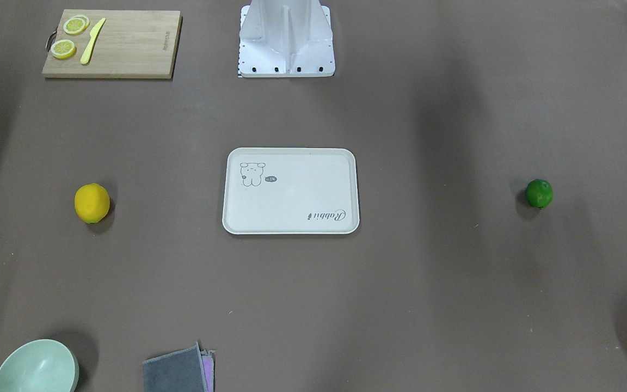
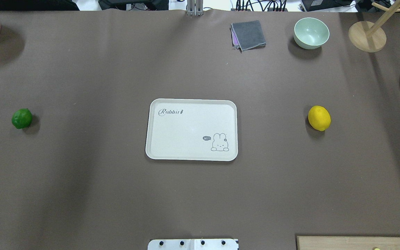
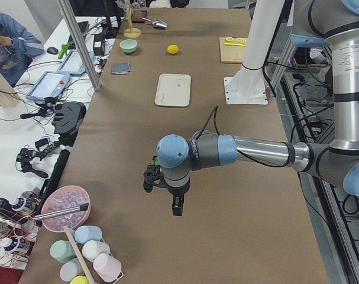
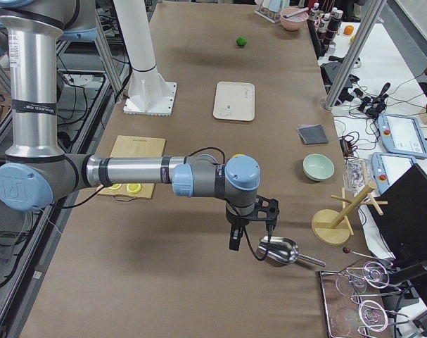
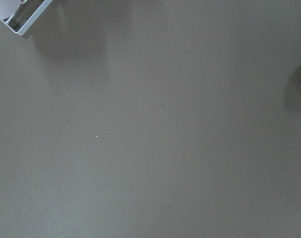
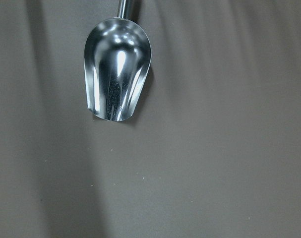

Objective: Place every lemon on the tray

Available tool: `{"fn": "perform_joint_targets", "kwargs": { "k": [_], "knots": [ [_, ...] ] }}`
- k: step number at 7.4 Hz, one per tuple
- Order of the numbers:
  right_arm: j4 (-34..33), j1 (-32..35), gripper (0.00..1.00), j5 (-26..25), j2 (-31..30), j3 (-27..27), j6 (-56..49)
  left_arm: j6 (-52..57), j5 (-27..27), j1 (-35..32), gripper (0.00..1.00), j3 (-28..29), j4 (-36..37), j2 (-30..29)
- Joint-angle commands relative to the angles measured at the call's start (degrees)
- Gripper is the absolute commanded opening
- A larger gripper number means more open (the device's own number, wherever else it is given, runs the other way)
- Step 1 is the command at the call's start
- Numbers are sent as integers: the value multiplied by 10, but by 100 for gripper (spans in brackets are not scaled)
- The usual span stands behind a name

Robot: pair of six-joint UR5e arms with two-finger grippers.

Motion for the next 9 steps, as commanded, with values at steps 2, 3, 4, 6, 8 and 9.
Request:
{"fn": "perform_joint_targets", "kwargs": {
  "k": [2,3,4,6,8,9],
  "knots": [
    [1,0,100,0,0,0,-1,0,0,0,98,-9,13,-1],
    [1,0,100,0,0,0,0,0,0,0,98,-13,30,-2],
    [1,0,100,0,0,0,-1,0,0,0,98,-13,29,-2],
    [1,0,100,0,0,0,-1,-12,-4,12,98,-25,30,-2],
    [1,0,100,0,0,0,0,-57,-9,25,98,-27,20,-4],
    [1,0,100,0,0,0,-1,-101,-10,52,98,-27,-3,-4]
  ]
}}
